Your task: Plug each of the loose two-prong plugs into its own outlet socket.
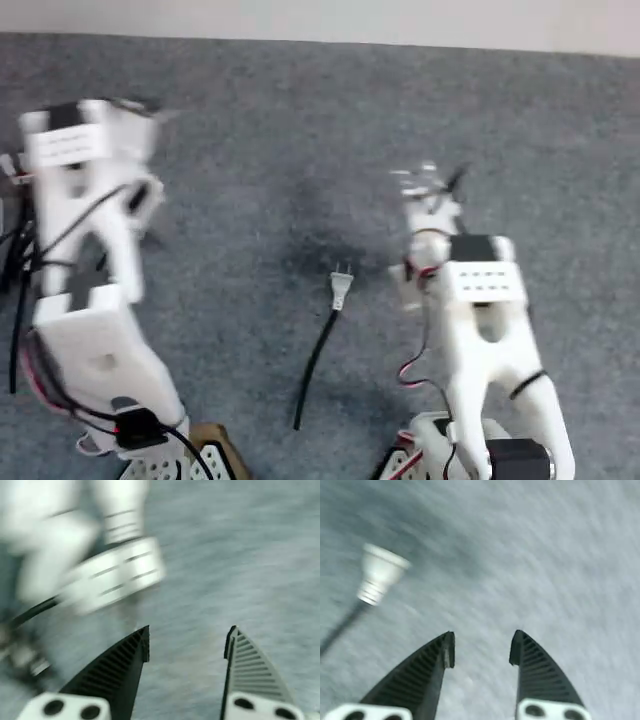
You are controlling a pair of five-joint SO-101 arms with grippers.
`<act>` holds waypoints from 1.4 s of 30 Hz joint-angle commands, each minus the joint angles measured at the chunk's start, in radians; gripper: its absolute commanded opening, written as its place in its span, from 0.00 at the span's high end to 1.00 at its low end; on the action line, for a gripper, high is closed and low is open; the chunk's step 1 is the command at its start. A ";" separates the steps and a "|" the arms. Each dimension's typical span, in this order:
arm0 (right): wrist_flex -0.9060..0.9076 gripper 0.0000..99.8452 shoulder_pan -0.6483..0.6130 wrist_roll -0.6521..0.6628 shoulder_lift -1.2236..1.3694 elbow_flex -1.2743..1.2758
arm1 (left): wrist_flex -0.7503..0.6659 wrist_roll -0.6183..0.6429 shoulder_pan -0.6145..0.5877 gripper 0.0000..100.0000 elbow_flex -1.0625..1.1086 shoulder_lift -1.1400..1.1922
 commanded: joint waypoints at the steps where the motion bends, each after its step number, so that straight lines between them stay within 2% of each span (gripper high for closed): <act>1: 0.094 0.80 0.133 0.068 -0.030 -0.019 | 0.020 0.078 0.243 0.74 0.071 -0.025; 6: 0.007 0.80 0.240 0.135 -0.122 0.165 | 0.020 0.186 0.493 0.74 0.116 -0.143; 10: -0.067 0.80 0.251 0.133 -0.280 0.348 | 0.011 0.245 0.665 0.74 0.220 -0.242; 14: -0.105 0.80 0.249 0.127 -0.430 0.470 | -0.101 0.284 0.745 0.76 0.335 -0.255; 19: -0.134 0.80 0.234 0.127 -0.550 0.555 | -0.222 0.287 0.828 0.78 0.418 -0.163; 24: -0.140 0.80 0.128 0.121 -0.581 0.607 | -0.258 0.315 0.886 0.78 0.363 -0.004; 31: -0.157 0.80 0.041 0.106 -0.584 0.598 | -0.181 0.315 0.891 0.78 0.130 0.111; 39: -0.185 0.80 0.030 0.106 -0.584 0.607 | -0.157 0.310 0.888 0.78 0.013 0.246; 42: -0.185 0.80 0.030 0.106 -0.584 0.607 | -0.160 0.305 0.889 0.85 0.005 0.274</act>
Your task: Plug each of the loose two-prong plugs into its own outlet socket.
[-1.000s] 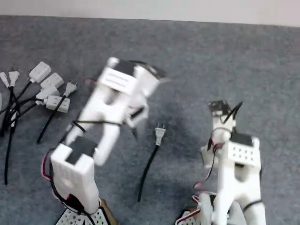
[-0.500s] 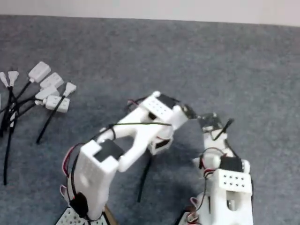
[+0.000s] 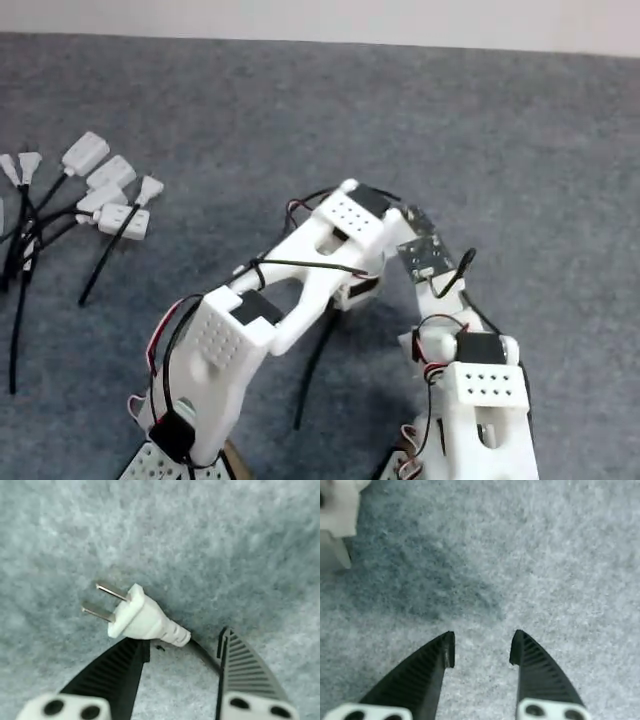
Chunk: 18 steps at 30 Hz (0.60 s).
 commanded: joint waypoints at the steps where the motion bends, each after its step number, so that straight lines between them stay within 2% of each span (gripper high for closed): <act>1: -0.018 0.80 -0.010 -0.011 -0.021 -0.002 | 0.002 -0.011 0.012 0.88 -0.036 0.024; 5: -0.016 0.80 -0.010 -0.011 -0.021 -0.002 | 0.009 -0.051 -0.010 1.00 -0.065 0.018; 10: -0.016 0.80 -0.010 -0.011 -0.021 -0.001 | 0.068 -0.052 -0.108 1.00 -0.163 0.018; 18: -0.016 0.80 -0.010 -0.011 -0.016 -0.001 | 0.175 -0.087 -0.377 1.00 -0.426 0.016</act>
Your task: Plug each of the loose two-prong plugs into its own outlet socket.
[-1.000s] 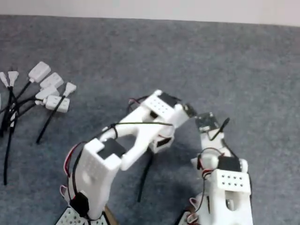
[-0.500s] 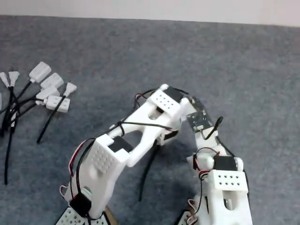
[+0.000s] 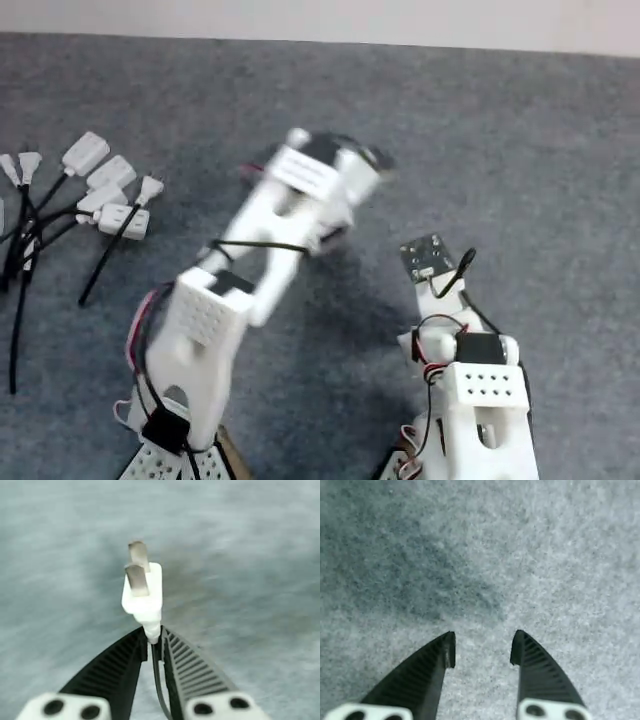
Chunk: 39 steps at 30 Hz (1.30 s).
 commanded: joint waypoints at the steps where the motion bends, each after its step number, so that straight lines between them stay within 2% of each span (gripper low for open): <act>1: -0.016 0.80 -0.007 -0.011 -0.015 -0.002 | 0.037 -0.020 -0.142 1.00 -0.114 -0.012; 6: -0.015 0.80 -0.079 -0.017 -0.013 -0.010 | 0.037 -0.054 -0.312 1.00 -0.142 -0.031; 10: -0.013 0.80 -0.151 -0.080 -0.012 -0.021 | 0.037 -0.092 -0.447 1.00 -0.140 -0.140; 17: 0.068 0.80 -0.240 -0.080 -0.010 -0.108 | 0.037 -0.146 -0.694 1.00 -0.133 -0.309; 19: 0.070 0.80 -0.245 -0.080 -0.010 -0.127 | 0.037 -0.164 -0.734 1.00 -0.108 -0.311; 24: 0.062 0.80 -0.245 -0.080 0.090 -0.159 | 0.034 -0.218 -0.742 1.00 -0.005 -0.311; 26: 0.062 0.80 -0.245 -0.080 0.176 -0.194 | 0.035 -0.219 -0.731 1.00 0.005 -0.308; 29: 0.062 0.80 -0.240 -0.081 0.320 -0.269 | 0.037 -0.218 -0.651 1.00 0.074 -0.317; 35: 0.062 0.80 -0.234 -0.166 0.524 -0.427 | 0.038 -0.158 -0.337 1.00 0.216 -0.366; 37: 0.062 0.80 -0.193 -0.172 0.535 -0.446 | 0.038 -0.123 -0.231 1.00 0.223 -0.390; 39: 0.062 0.80 -0.096 -0.166 0.535 -0.461 | 0.038 -0.095 -0.131 1.00 0.220 -0.414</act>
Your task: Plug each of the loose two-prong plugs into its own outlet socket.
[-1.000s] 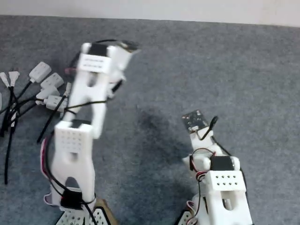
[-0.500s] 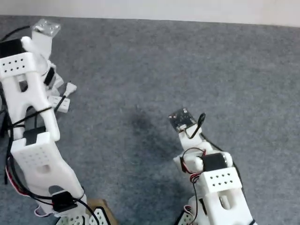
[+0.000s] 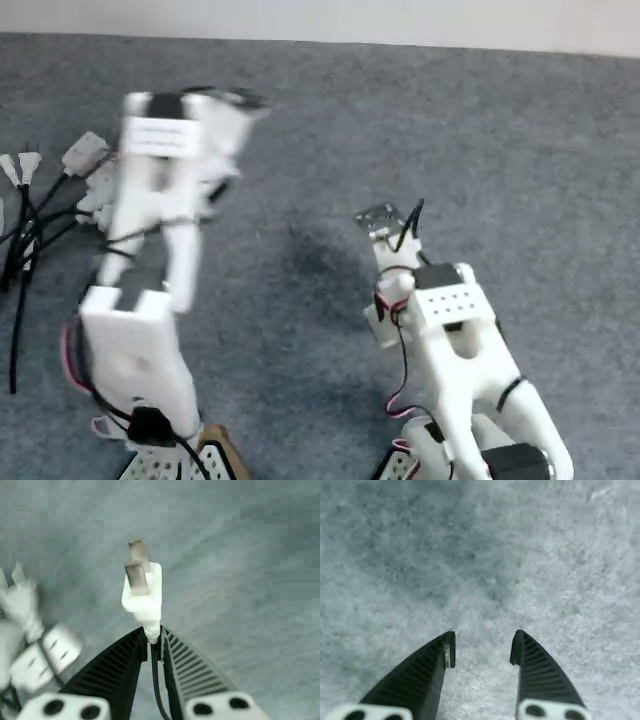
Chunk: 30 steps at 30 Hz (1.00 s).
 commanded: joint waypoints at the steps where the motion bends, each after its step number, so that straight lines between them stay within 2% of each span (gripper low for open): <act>1: 0.005 0.80 0.171 -0.011 0.002 -0.082 | 0.018 0.054 0.191 1.00 -0.002 -0.096; 5: -0.002 0.80 0.410 0.087 -0.050 -0.131 | 0.020 0.089 0.312 1.00 0.004 -0.088; 8: -0.024 0.80 0.486 0.141 -0.182 -0.122 | 0.020 0.091 0.366 1.00 0.004 -0.039; 15: -0.010 0.81 0.288 0.149 -0.545 0.133 | 0.018 0.157 0.561 1.00 -0.005 0.108; 18: -0.007 0.81 0.232 0.110 -0.661 0.225 | 0.018 0.160 0.642 1.00 -0.008 0.140; 30: 0.013 0.81 0.211 0.060 -0.842 0.340 | 0.018 0.150 0.725 1.00 -0.300 0.320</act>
